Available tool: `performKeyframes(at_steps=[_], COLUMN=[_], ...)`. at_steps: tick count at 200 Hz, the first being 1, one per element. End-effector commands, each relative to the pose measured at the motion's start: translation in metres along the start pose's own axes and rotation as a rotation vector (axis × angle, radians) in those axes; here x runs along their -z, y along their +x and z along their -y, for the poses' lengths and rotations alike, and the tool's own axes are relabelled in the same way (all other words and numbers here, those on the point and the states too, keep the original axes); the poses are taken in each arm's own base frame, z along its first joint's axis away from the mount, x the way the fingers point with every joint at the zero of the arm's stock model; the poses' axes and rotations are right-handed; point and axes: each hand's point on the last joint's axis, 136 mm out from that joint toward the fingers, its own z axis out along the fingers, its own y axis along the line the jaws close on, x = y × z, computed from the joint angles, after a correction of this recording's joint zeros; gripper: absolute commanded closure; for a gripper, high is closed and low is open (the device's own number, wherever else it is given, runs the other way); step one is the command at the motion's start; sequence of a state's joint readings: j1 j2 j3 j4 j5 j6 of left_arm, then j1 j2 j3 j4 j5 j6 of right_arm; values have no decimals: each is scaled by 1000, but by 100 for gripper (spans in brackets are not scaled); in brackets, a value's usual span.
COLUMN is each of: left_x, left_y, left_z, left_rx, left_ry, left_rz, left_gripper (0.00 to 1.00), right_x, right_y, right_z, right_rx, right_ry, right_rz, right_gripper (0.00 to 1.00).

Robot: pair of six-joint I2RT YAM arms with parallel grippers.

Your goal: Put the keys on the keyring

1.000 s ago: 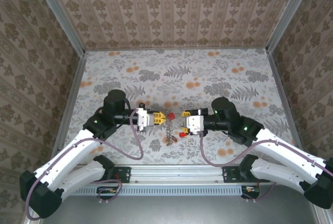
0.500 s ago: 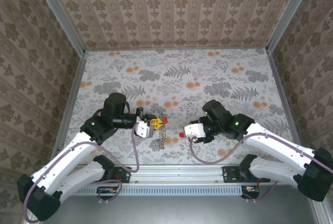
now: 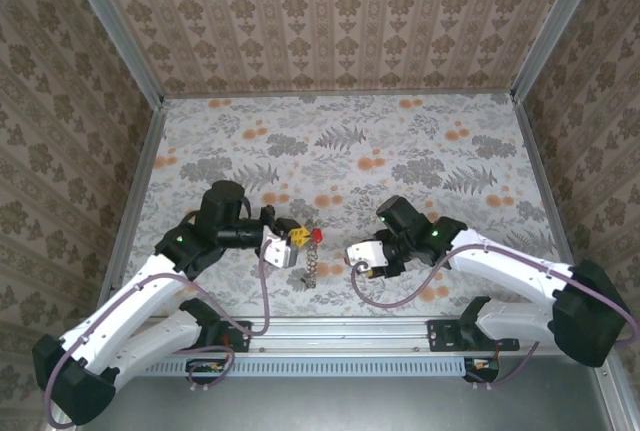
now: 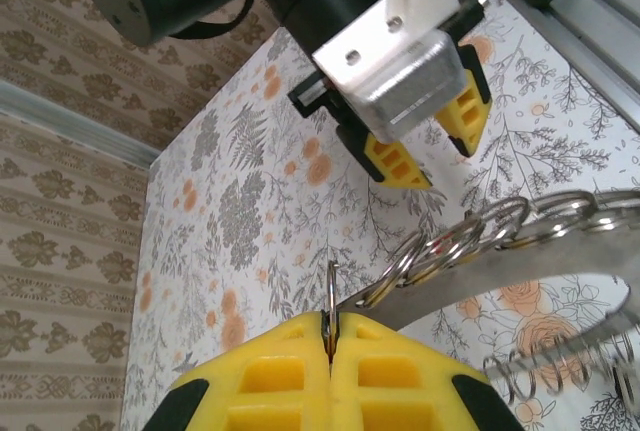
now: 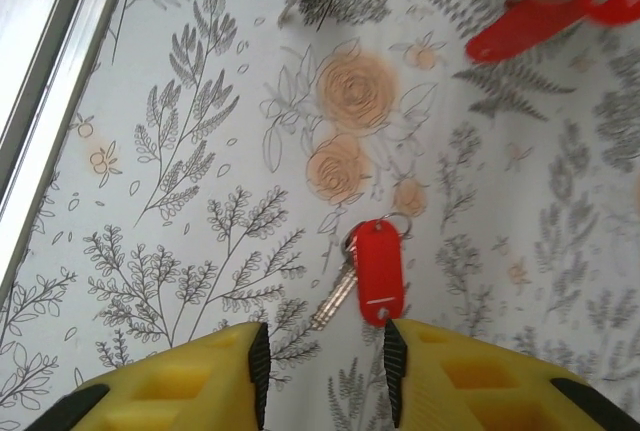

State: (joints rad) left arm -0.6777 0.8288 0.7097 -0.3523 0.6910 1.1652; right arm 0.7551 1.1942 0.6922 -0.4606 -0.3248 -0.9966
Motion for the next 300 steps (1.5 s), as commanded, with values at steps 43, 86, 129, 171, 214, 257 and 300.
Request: performKeyframes(at_steps=[43,86,129,171,214,257,300], left_x=[7,11,21,36,52,59,67], left_y=[18,36,48,68,90,100,105], left_z=[-11,-17,-25,-32,-45,-57,-65], left_rx=[137,247,395,493,608,677,681], left_ry=[-108,-156,-205,-304,-417,-486,-556], left_rz=[-20,-66,-79,-122,-172,-172,-190], left_gripper=[100,100,100,100,100,100,100], right_x=[-20,-48,-60,-70,-39,-2,-18], right_y=[1,5,-5,8,-5,-2,2], right_z=[-1,33,50,46,86,62,28], right_rx=[-44,-123,-215,-241,-743,-1332,-1475], right_ry=[-61,51,133,106,356,462,355], right_rz=[11,-6,-74,-176,-304,-331,-488], right_gripper=[63,58,60,61,64,71,68])
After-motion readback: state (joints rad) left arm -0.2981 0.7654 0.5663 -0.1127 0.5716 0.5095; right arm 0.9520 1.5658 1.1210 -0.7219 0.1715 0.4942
